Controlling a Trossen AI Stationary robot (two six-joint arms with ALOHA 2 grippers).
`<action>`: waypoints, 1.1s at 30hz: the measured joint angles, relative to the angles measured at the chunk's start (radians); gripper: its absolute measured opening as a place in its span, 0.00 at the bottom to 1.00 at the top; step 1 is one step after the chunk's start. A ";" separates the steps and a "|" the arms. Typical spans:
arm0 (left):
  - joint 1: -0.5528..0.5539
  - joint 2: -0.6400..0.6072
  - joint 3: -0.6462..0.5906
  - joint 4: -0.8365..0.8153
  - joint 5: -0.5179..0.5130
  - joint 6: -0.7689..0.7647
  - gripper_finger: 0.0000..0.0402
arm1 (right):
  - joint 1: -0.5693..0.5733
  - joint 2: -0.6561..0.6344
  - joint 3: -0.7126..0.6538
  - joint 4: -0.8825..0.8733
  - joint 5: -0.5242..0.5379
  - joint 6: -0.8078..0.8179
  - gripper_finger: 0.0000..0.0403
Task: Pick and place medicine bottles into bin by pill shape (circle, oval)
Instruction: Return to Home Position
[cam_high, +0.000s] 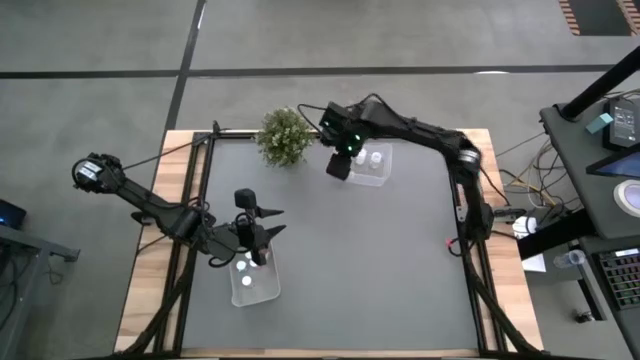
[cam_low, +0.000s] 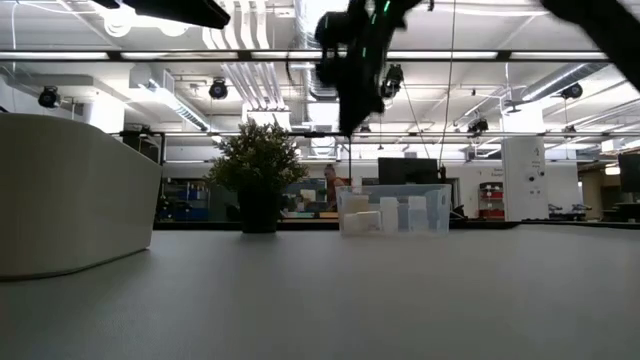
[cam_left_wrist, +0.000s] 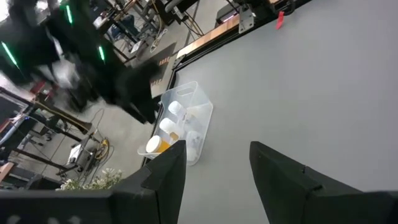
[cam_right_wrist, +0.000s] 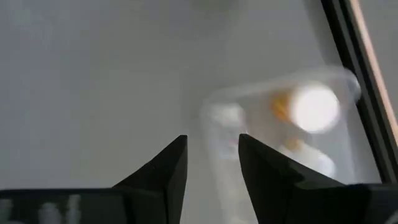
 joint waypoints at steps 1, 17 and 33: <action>-0.004 0.000 -0.002 0.000 0.000 0.000 0.40 | 0.027 -0.047 -0.033 0.040 -0.003 0.010 0.33; -0.012 -0.008 -0.061 0.182 0.150 0.019 0.40 | 0.580 -0.789 -1.028 1.078 0.312 -0.054 0.32; 0.058 -0.231 -0.170 0.229 0.333 0.096 0.40 | 0.598 -1.274 -1.616 1.517 0.303 -0.189 0.32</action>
